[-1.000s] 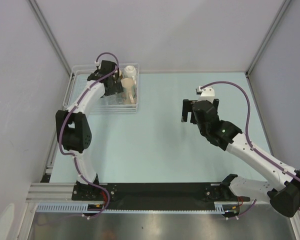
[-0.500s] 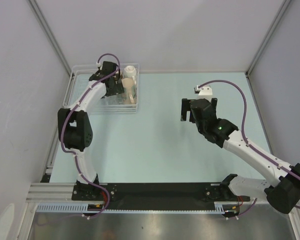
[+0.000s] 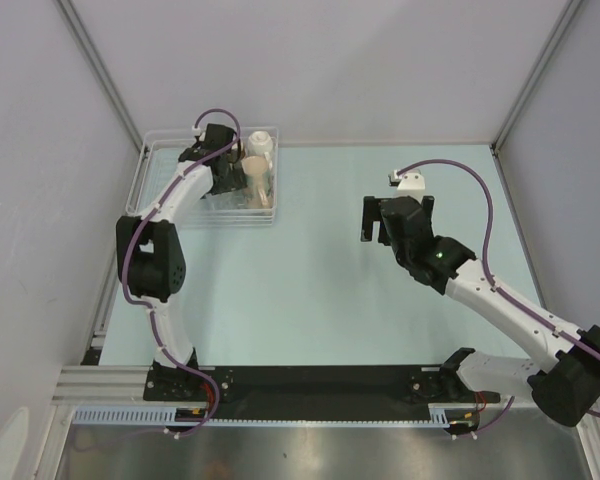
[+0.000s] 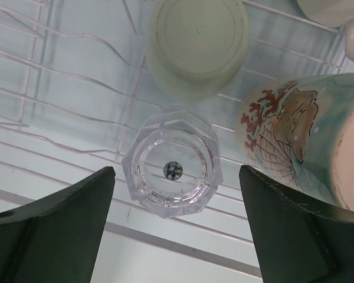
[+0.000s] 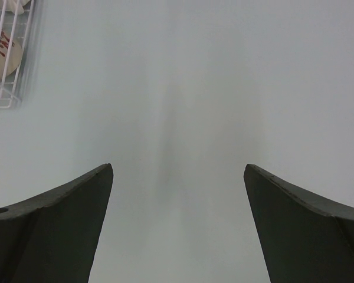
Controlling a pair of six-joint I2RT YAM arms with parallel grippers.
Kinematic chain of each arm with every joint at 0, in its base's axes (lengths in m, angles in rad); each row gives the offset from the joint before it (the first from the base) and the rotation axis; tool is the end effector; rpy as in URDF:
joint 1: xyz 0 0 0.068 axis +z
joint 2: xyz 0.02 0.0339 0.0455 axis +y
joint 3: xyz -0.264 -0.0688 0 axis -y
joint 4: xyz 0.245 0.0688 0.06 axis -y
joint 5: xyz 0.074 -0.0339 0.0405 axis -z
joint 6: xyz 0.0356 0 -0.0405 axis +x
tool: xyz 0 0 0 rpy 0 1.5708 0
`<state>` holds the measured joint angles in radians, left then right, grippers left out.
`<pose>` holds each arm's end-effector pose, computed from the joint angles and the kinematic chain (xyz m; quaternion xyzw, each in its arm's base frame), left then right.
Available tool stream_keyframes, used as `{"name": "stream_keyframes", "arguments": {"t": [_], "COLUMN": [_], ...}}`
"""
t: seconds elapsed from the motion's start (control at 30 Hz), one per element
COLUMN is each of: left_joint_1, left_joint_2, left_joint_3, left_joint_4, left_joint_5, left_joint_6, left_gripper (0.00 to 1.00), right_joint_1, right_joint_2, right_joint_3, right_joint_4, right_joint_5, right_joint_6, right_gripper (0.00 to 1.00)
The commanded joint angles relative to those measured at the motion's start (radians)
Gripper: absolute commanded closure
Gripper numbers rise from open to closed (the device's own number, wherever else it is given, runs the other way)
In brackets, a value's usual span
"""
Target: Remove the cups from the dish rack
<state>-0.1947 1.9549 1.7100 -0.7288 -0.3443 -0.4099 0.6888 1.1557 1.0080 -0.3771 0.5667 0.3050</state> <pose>0.4258 -0.0717 0.2682 -0.1512 0.9308 0.0700 0.3254 0.2088 0.1472 0.3262 -0.0216 0.8431 0.0157 0.5370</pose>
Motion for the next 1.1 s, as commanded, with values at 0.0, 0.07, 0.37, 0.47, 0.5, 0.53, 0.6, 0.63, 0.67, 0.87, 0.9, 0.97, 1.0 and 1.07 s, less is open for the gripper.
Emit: {"name": "stream_keyframes", "arguments": {"t": [0.0, 0.07, 0.37, 0.47, 0.5, 0.53, 0.6, 0.63, 0.67, 0.87, 0.9, 0.97, 1.0, 1.07], "left_joint_1": [0.005, 0.005, 0.005, 0.003, 0.003, 0.003, 0.003, 0.003, 0.003, -0.032, -0.041, -0.055, -0.057, -0.058], "left_joint_2": [0.016, 0.042, 0.076, 0.058, 0.055, 0.049, 0.030, 0.027, 0.015, -0.062, -0.083, -0.103, -0.112, -0.143], "left_joint_3": [0.043, 0.051, 0.074, 0.060, 0.056, 0.050, 0.031, 0.027, 0.017, -0.012, -0.006, 0.031, 0.043, 0.081], "left_joint_4": [-0.017, -0.020, -0.027, -0.024, -0.021, -0.020, -0.015, -0.014, -0.012, -0.009, -0.009, -0.021, -0.027, -0.044], "left_joint_5": [-0.001, 0.010, 0.016, 0.004, 0.001, -0.002, -0.013, -0.015, -0.015, -0.068, -0.094, -0.104, -0.102, -0.101], "left_joint_6": [-0.001, -0.003, -0.012, -0.010, -0.009, -0.009, -0.013, -0.015, -0.017, -0.046, -0.040, -0.030, -0.030, -0.030], "left_gripper": [0.07, 0.09, 0.32, 0.44, 0.51, 0.65, 0.94, 1.00, 1.00, 1.00, 0.99, 1.00, 1.00, 0.99], "right_joint_1": [-0.006, -0.006, -0.012, -0.014, -0.014, -0.014, -0.014, -0.014, -0.012, -0.005, -0.002, 0.002, 0.005, 0.009], "right_joint_2": [0.007, 0.010, -0.004, 0.001, 0.001, 0.005, 0.010, 0.015, 0.016, 0.025, 0.025, 0.027, 0.027, 0.039], "right_joint_3": [-0.005, -0.005, -0.017, -0.023, -0.026, -0.028, -0.031, -0.031, -0.031, -0.025, -0.023, -0.017, -0.013, 0.010], "right_joint_4": [0.037, 0.033, 0.014, 0.015, 0.018, 0.020, 0.024, 0.027, 0.026, 0.035, 0.037, 0.044, 0.046, 0.024], "right_joint_5": [-0.004, -0.004, 0.009, 0.004, 0.002, -0.001, -0.008, -0.010, -0.013, -0.018, -0.018, -0.018, -0.025, -0.013], "right_joint_6": [0.017, 0.019, 0.028, 0.034, 0.036, 0.037, 0.042, 0.046, 0.048, 0.054, 0.054, 0.055, 0.055, 0.062], "right_gripper": [0.00, 0.00, 0.00, 0.00, 0.00, 0.00, 0.00, 0.00, 0.00, 0.00, 0.00, 0.00, 0.00, 0.00]}}
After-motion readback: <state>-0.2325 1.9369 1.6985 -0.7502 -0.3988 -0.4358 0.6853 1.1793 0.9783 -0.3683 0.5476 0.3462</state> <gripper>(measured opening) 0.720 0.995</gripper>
